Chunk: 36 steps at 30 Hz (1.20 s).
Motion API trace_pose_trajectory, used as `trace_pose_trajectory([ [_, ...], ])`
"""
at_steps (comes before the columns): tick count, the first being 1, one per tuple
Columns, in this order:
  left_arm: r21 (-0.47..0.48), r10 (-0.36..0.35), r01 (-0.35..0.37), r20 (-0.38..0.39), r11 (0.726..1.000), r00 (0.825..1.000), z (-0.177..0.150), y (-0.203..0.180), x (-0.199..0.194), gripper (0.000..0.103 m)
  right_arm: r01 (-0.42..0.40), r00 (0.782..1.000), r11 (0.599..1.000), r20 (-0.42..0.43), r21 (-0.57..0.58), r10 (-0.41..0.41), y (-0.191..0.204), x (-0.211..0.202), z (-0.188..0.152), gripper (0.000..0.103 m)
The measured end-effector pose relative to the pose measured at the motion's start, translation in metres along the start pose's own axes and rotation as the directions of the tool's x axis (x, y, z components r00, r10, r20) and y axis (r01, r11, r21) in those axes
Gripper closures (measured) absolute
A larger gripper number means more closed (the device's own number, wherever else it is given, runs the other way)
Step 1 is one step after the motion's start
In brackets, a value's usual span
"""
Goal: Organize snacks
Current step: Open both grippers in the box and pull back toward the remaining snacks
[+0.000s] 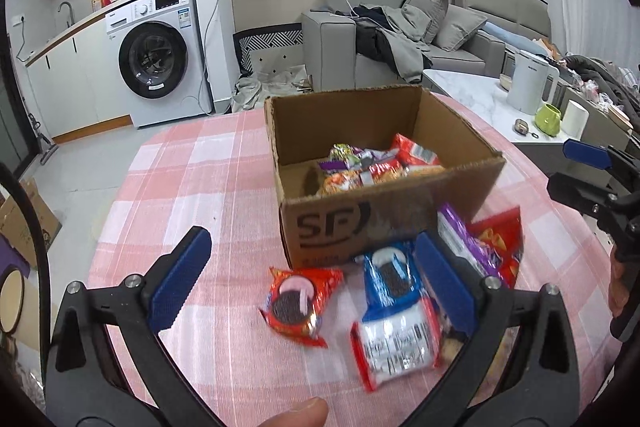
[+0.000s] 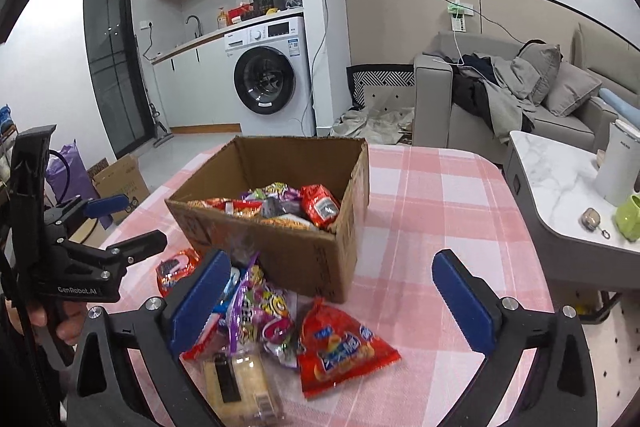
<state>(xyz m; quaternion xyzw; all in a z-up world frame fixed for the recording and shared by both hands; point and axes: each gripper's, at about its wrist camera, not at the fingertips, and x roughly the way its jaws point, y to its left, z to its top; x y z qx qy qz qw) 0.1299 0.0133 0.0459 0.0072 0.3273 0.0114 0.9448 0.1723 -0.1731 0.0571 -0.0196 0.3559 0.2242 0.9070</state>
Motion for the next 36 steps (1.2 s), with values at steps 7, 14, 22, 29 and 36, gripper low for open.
trace_pose_trajectory([
  [7,-0.01,-0.012,0.012,-0.016,1.0,1.0,-0.022,-0.003,-0.011,0.001,0.009,1.0,1.0,-0.027,0.019,-0.009,0.003,-0.011,-0.027,0.0],
  [14,-0.01,-0.018,0.018,-0.037,1.0,0.999,-0.039,-0.008,-0.012,0.001,0.015,0.999,1.0,-0.05,0.022,-0.014,0.005,-0.012,-0.042,0.0],
  [22,0.005,-0.026,0.026,-0.064,1.0,0.998,-0.048,-0.013,-0.005,0.001,0.03,0.996,0.999,-0.082,0.025,-0.028,0.0,-0.005,-0.054,0.0],
  [29,0.017,-0.029,0.031,-0.092,0.999,0.995,-0.055,-0.016,0.004,0.001,0.026,0.993,0.999,-0.113,0.04,-0.021,-0.004,0.004,-0.06,0.0],
  [36,0.013,-0.042,0.044,-0.135,0.999,0.99,-0.062,-0.014,0.018,0.001,0.038,0.983,0.998,-0.18,0.04,-0.031,-0.007,0.022,-0.07,0.0],
])
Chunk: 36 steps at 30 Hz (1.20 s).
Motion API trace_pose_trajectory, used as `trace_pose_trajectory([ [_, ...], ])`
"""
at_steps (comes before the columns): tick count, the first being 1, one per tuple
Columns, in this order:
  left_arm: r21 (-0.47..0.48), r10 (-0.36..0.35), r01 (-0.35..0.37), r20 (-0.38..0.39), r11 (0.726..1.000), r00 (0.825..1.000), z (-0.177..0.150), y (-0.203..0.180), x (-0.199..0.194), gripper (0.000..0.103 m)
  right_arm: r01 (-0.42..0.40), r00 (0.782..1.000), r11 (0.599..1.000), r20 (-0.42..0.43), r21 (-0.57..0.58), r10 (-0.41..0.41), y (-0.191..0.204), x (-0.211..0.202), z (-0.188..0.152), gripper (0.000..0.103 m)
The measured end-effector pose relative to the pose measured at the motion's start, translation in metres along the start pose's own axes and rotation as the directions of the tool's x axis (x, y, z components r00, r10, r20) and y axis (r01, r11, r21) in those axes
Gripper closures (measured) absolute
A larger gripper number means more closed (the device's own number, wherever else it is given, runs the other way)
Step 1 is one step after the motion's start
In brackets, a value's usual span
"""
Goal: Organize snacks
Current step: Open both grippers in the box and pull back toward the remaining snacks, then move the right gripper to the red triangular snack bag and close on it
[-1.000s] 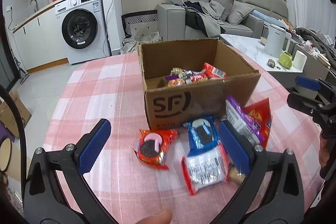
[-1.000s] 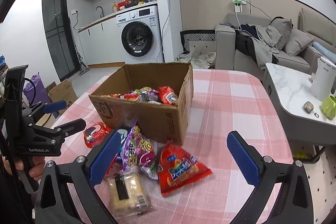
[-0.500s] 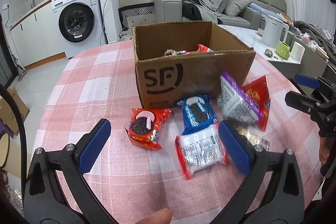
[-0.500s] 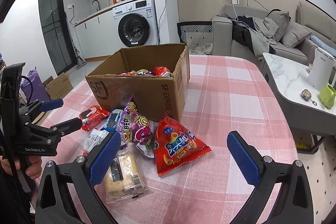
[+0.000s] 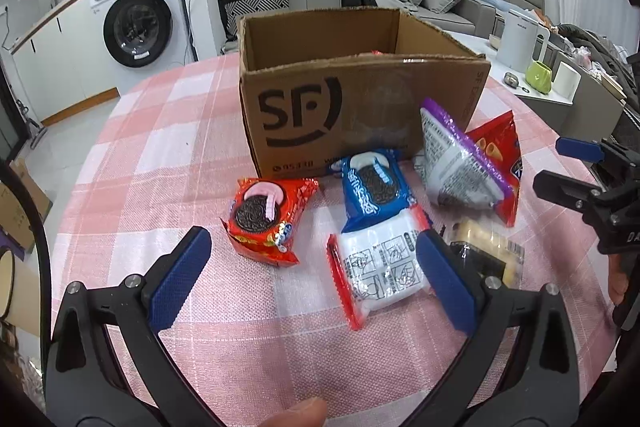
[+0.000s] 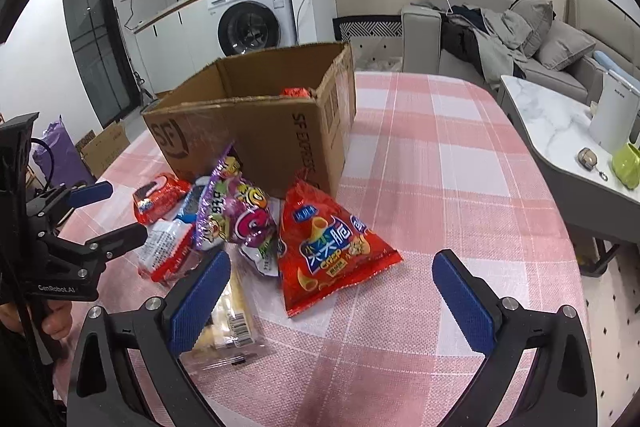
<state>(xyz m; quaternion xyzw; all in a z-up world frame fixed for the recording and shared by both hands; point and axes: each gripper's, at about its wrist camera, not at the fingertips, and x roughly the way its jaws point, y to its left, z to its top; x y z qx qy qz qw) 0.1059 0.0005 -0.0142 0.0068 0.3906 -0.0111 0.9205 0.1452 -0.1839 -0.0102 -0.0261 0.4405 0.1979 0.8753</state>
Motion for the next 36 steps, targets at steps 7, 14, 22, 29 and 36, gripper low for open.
trace_pose_trajectory([
  [7,-0.011,-0.018,0.018,-0.028,1.0,0.999,-0.002,0.006,0.012,0.001,0.024,0.998,0.999,-0.055,0.033,-0.022,-0.007,0.022,-0.006,0.0],
  [14,-0.008,-0.04,0.04,-0.037,0.999,0.999,-0.005,0.002,0.016,0.001,0.025,0.996,0.999,-0.087,0.037,-0.021,-0.013,0.039,-0.001,0.0],
  [22,-0.006,-0.054,0.054,-0.05,0.999,0.997,-0.009,-0.003,0.018,0.001,0.037,0.991,0.999,-0.126,0.005,-0.036,-0.009,0.061,0.009,0.0],
  [29,-0.011,-0.054,0.053,-0.055,0.999,0.997,-0.009,-0.001,0.022,0.001,0.03,0.991,1.0,-0.133,-0.01,-0.031,-0.009,0.073,0.016,0.008],
  [36,-0.013,-0.058,0.058,-0.059,0.998,0.997,-0.011,0.001,0.024,0.001,-0.007,0.991,1.0,-0.133,-0.028,0.003,-0.007,0.075,0.014,0.02],
])
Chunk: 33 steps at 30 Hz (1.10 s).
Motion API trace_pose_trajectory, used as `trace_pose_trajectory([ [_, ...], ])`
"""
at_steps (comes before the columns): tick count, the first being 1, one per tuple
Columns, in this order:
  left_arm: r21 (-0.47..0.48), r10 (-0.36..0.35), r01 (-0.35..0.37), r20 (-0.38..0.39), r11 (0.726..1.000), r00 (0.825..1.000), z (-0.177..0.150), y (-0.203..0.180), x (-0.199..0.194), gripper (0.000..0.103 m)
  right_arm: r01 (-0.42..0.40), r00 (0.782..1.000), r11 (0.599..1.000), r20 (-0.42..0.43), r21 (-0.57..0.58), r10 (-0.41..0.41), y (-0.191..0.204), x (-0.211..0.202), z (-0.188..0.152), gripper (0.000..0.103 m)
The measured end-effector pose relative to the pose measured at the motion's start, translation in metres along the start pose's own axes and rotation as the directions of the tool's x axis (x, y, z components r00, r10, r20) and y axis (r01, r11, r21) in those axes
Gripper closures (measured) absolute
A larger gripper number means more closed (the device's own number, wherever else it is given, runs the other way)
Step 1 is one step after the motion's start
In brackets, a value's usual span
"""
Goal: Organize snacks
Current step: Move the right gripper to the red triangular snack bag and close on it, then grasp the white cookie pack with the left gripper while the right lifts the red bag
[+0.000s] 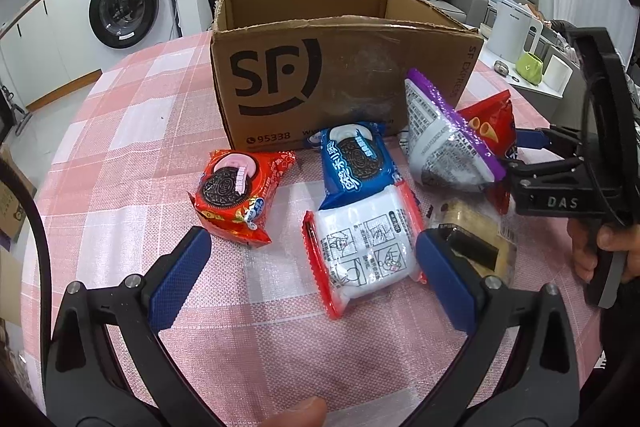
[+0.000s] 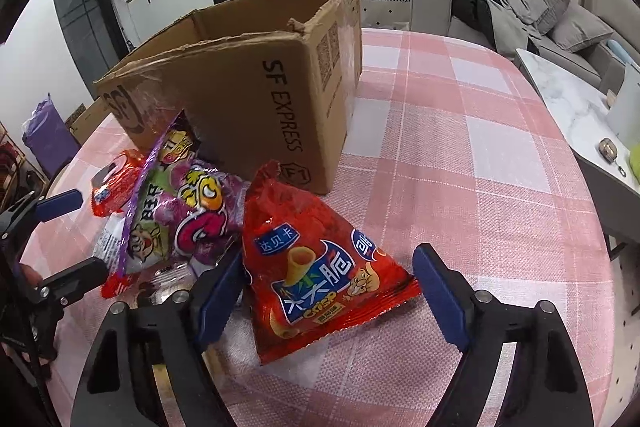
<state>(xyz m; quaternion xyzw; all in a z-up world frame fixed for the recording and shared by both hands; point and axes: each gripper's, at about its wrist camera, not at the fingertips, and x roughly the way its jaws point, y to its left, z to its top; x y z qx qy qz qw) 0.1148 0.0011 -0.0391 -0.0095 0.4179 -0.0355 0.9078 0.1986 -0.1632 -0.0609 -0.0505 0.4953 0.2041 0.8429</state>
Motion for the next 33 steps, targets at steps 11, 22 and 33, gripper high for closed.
trace_pose_trajectory([
  [11,-0.003,0.002,-0.002,0.002,1.0,1.0,-0.002,0.0,0.001,0.001,-0.04,0.997,0.999,0.063,0.03,0.038,-0.007,-0.029,-0.022,0.052],
  [22,0.005,-0.016,0.016,-0.006,1.0,1.0,-0.004,-0.009,0.003,0.001,-0.07,0.986,0.995,0.158,0.076,0.057,-0.017,-0.06,-0.029,0.054],
  [33,0.013,-0.035,0.035,-0.031,0.999,0.999,-0.011,-0.02,0.014,0.001,-0.077,0.985,0.993,0.161,0.085,0.062,-0.018,-0.063,-0.029,0.054],
])
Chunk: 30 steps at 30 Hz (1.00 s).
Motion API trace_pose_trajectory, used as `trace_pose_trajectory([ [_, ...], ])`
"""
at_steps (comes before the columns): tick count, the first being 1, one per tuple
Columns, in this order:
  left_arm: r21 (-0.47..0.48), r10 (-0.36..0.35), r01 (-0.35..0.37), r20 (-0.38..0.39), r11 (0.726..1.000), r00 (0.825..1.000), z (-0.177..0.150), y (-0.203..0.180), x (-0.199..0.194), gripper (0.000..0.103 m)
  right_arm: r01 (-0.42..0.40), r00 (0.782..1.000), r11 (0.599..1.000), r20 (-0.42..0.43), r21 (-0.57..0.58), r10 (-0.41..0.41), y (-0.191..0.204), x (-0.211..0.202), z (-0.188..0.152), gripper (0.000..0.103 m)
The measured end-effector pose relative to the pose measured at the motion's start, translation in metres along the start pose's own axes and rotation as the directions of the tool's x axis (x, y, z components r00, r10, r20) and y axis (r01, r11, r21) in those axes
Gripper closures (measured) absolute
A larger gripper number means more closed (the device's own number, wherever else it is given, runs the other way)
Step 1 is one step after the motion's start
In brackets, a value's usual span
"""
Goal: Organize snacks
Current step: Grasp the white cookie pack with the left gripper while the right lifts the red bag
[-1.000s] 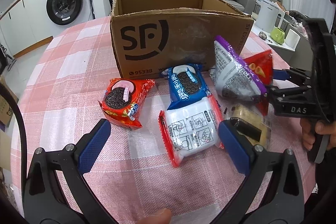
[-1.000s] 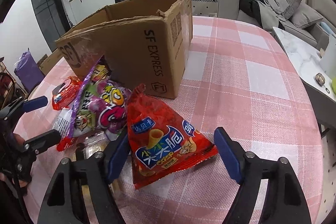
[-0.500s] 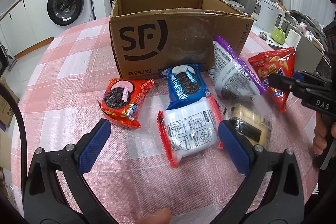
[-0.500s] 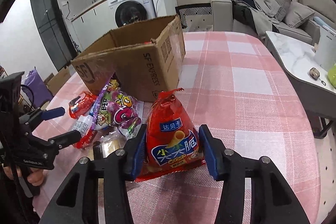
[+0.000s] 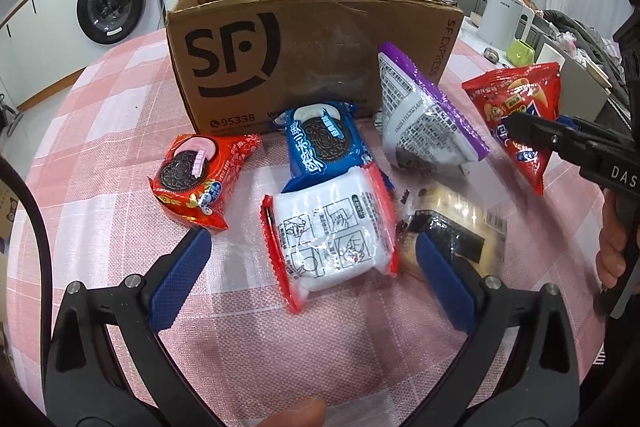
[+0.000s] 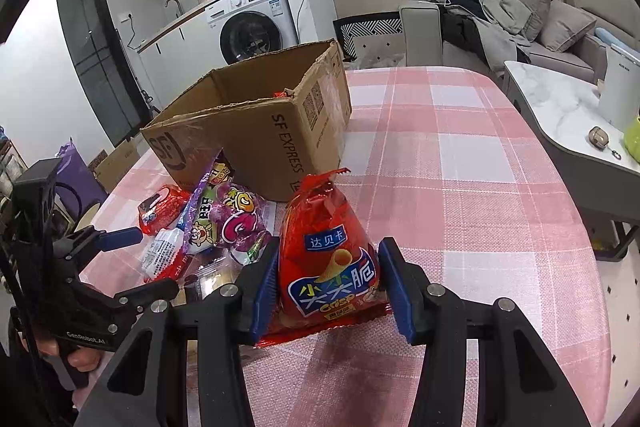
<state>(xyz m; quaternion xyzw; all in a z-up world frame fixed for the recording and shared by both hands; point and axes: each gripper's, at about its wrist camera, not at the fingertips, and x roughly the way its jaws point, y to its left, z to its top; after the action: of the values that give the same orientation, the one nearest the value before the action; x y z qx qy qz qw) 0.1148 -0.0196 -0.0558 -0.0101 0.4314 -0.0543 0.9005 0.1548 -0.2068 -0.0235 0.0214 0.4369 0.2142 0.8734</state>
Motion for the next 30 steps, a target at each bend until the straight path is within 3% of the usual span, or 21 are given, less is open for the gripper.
trace_pose_trajectory([
  [5,-0.009,-0.032,0.032,-0.009,0.999,0.999,-0.003,0.004,0.003,0.01,-0.001,1.0,1.0,0.001,0.001,0.001,0.001,0.0,0.0,0.054],
  [7,-0.008,-0.057,0.057,-0.005,0.998,0.998,-0.003,0.004,0.002,0.025,-0.002,1.0,1.0,0.004,0.0,0.002,0.002,0.0,0.001,0.054],
  [13,0.033,-0.086,0.085,0.016,0.996,0.996,-0.004,-0.002,-0.004,0.052,-0.006,1.0,1.0,0.004,-0.006,0.006,0.005,-0.001,0.0,0.054],
  [30,0.046,-0.059,0.055,0.095,0.997,0.994,-0.003,0.0,-0.044,0.056,-0.016,0.999,1.0,0.051,-0.023,0.017,0.014,-0.017,0.003,0.054],
])
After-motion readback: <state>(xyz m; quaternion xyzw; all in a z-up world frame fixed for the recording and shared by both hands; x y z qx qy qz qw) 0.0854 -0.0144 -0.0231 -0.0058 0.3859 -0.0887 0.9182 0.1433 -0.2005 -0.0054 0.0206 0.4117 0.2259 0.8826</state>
